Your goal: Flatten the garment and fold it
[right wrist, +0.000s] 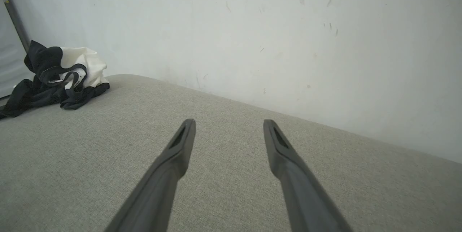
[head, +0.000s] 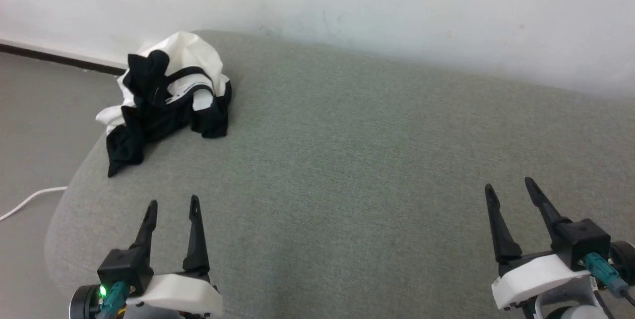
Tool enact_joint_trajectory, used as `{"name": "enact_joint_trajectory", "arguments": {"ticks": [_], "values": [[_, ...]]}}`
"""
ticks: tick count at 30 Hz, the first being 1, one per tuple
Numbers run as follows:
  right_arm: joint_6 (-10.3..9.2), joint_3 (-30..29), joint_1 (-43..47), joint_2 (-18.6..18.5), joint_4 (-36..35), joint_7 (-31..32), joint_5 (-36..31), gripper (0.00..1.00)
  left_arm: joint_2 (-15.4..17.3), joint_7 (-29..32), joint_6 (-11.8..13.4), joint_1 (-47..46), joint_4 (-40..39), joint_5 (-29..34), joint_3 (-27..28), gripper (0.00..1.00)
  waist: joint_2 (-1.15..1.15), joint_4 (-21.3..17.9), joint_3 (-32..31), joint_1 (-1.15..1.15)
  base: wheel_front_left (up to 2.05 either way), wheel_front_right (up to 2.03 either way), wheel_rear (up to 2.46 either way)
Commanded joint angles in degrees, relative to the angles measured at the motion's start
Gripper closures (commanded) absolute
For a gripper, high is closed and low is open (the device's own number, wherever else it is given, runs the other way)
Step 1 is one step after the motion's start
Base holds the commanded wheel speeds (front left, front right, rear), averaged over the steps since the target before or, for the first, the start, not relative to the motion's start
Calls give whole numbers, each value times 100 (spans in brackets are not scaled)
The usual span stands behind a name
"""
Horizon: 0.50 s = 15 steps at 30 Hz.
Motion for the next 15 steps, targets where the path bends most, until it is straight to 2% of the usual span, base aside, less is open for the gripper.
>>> {"name": "enact_joint_trajectory", "arguments": {"ticks": [1, 15], "values": [[-7, 27, -91, 14, 27, -64, -13, 0, -16, -66, 59, 125, -42, -72, -19, 0, 0, 168, 13, 0, 0, 0, 0], [-8, 159, -141, 17, 175, -219, -3, 0, -19, -221, 138, 302, -94, -241, -17, 0, 0, 765, 42, 0, 0, 0, 0]]}}
